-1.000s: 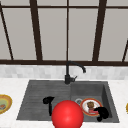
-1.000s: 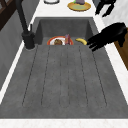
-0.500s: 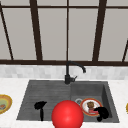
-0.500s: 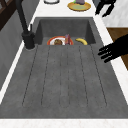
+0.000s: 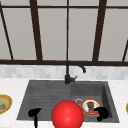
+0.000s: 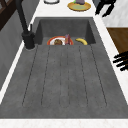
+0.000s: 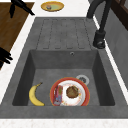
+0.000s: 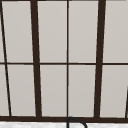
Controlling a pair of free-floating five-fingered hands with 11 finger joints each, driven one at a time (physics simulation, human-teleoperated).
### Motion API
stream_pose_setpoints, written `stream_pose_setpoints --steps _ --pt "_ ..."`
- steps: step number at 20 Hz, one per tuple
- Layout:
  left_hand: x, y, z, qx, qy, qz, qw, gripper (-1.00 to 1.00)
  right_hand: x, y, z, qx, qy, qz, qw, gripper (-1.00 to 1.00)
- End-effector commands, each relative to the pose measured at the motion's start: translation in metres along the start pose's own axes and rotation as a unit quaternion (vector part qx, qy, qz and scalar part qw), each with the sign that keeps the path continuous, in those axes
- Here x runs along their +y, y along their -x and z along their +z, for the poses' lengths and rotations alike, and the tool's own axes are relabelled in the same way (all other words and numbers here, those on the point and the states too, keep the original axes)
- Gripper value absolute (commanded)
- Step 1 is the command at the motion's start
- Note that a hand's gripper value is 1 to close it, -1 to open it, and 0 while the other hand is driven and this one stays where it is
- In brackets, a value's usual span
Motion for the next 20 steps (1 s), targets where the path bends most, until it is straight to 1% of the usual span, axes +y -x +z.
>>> stream_pose_setpoints --steps 1,2,3,5,8,9,10,11,15,16,17,20 --pt "-0.004 -0.006 0.001 -0.001 0.000 -0.006 1.0000 -1.00 0.000 0.000 0.000 0.000 0.000 0.000 1.0000 0.00" --pt "0.000 -0.001 0.001 -0.001 -0.002 0.000 1.0000 -1.00 0.000 0.000 0.000 0.000 0.000 0.000 1.0000 0.00" --pt "-0.002 -0.002 0.001 0.000 0.000 0.000 1.0000 -1.00 0.000 0.000 0.000 0.000 0.000 0.000 1.0000 0.00" --pt "-0.002 -0.002 0.002 0.001 0.000 0.000 1.0000 -1.00 0.000 0.000 0.000 0.000 0.000 0.000 1.0000 0.00" --pt "-0.007 -0.001 0.003 0.001 -0.001 0.005 1.0000 -1.00 0.000 0.000 0.000 0.000 0.000 0.000 1.0000 0.00" --pt "-0.012 -0.005 0.004 0.003 -0.003 0.006 1.0000 -1.00 0.000 0.000 0.000 0.000 0.000 0.000 1.0000 0.00" --pt "-0.012 -0.005 0.004 0.004 -0.003 0.011 0.9999 -1.00 0.000 0.000 0.000 0.000 0.000 0.000 1.0000 0.00" --pt "-0.006 -0.003 0.003 0.001 0.000 0.002 1.0000 -1.00 0.000 0.000 0.000 0.000 0.000 0.000 1.0000 0.00" --pt "-0.008 -0.003 0.003 0.001 0.000 0.001 1.0000 -1.00 0.000 0.000 0.000 0.000 0.000 0.000 1.0000 0.00" --pt "-0.008 -0.003 0.003 0.001 0.000 0.001 1.0000 0.00 -0.001 0.000 0.000 -0.009 0.005 0.002 0.9999 -1.00" --pt "-0.008 -0.004 0.003 -0.002 0.006 -0.002 1.0000 0.00 -0.004 -0.001 -0.001 -0.014 0.004 0.000 0.9999 -1.00" --pt "-0.008 -0.003 0.003 -0.001 0.004 -0.008 1.0000 0.00 -0.008 -0.004 -0.018 -0.024 -0.014 0.002 0.9996 -1.00"
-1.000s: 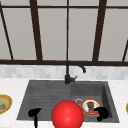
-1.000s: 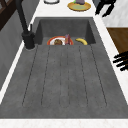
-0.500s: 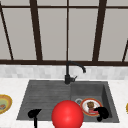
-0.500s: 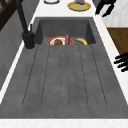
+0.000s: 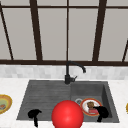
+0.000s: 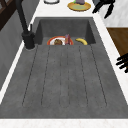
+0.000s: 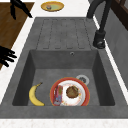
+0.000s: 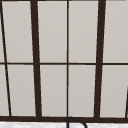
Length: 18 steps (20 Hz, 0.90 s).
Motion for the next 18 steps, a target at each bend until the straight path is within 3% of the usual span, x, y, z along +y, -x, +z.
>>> stream_pose_setpoints --steps 1,5,9,14,18 --pt "0.000 0.000 0.000 0.000 0.000 0.000 1.0000 0.00 -0.007 -0.003 -0.015 -0.023 -0.005 -0.001 0.9997 -1.00" --pt "0.000 0.000 0.000 0.002 -0.002 -0.005 1.0000 0.00 -0.009 -0.011 -0.039 -0.026 0.000 -0.002 0.9997 -1.00" --pt "0.000 0.001 0.000 0.003 -0.004 -0.009 0.9999 0.00 -0.009 -0.026 -0.063 -0.017 0.030 0.008 0.9994 -1.00" --pt "0.000 0.001 -0.001 0.004 -0.006 -0.011 0.9999 0.00 -0.014 -0.046 -0.098 -0.014 0.057 0.002 0.9983 -1.00" --pt "-0.001 0.001 -0.001 0.005 -0.007 -0.013 0.9999 0.00 -0.013 -0.062 -0.133 -0.004 0.045 0.013 0.9989 -1.00"
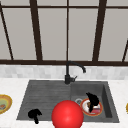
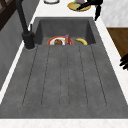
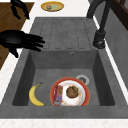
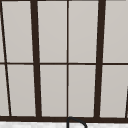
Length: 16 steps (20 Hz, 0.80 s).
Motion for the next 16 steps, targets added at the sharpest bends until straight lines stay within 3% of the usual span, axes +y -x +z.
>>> stream_pose_setpoints --steps 1,4,16 --pt "0.000 0.000 0.000 0.000 0.000 0.000 1.0000 0.00 0.002 -0.015 -0.033 0.000 0.003 0.007 1.0000 -1.00" --pt "0.000 0.000 0.000 0.000 0.000 -0.001 1.0000 0.00 0.003 -0.026 -0.059 0.001 0.000 0.010 1.0000 -1.00" --pt "0.000 0.000 0.000 0.001 -0.001 -0.002 1.0000 0.00 -0.018 -0.061 -0.150 -0.004 0.048 0.005 0.9988 -1.00"
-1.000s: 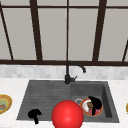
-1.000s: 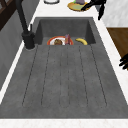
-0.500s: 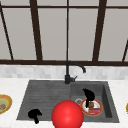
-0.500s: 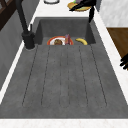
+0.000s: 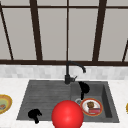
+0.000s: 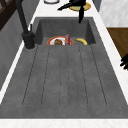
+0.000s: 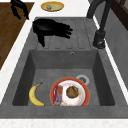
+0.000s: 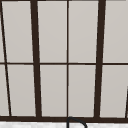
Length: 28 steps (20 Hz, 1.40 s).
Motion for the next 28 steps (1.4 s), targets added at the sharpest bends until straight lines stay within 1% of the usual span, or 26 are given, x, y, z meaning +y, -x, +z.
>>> stream_pose_setpoints --steps 1,3,4,6,11,15,16,18,23,28 --pt "0.000 0.000 0.000 0.000 0.000 0.000 1.0000 0.00 -0.011 -0.006 -0.028 -0.003 0.036 0.004 0.9993 -1.00" --pt "0.000 0.000 0.000 0.000 0.000 0.000 1.0000 0.00 -0.016 -0.010 -0.042 -0.002 0.045 0.004 0.9990 -1.00" --pt "0.000 0.000 0.000 0.000 0.000 0.000 1.0000 0.00 -0.020 -0.012 -0.053 0.001 0.036 0.004 0.9994 -1.00" --pt "0.000 0.000 0.000 0.000 0.000 0.000 1.0000 0.00 -0.016 -0.014 -0.069 0.006 0.021 0.008 0.9997 -1.00" --pt "0.000 0.000 0.000 0.000 0.000 0.000 1.0000 0.00 -0.018 -0.024 -0.112 0.003 0.028 0.003 0.9996 -1.00" --pt "0.000 0.000 0.000 0.000 0.000 0.000 1.0000 0.00 -0.014 -0.026 -0.146 0.006 0.020 0.001 0.9998 -1.00" --pt "0.000 0.000 0.000 0.000 0.000 0.000 1.0000 0.00 -0.007 -0.021 -0.155 0.008 0.001 -0.001 1.0000 -1.00" --pt "0.000 0.000 0.000 0.000 0.000 0.000 1.0000 0.00 0.000 -0.018 -0.166 0.013 -0.001 0.000 0.9999 -1.00" --pt "0.000 0.000 0.000 0.000 0.000 0.000 1.0000 0.00 0.019 -0.011 -0.203 0.015 -0.024 0.003 0.9996 -1.00" --pt "0.000 0.000 0.000 0.000 0.000 0.000 1.0000 0.00 0.028 -0.005 -0.231 0.023 -0.077 -0.001 0.9967 -1.00"
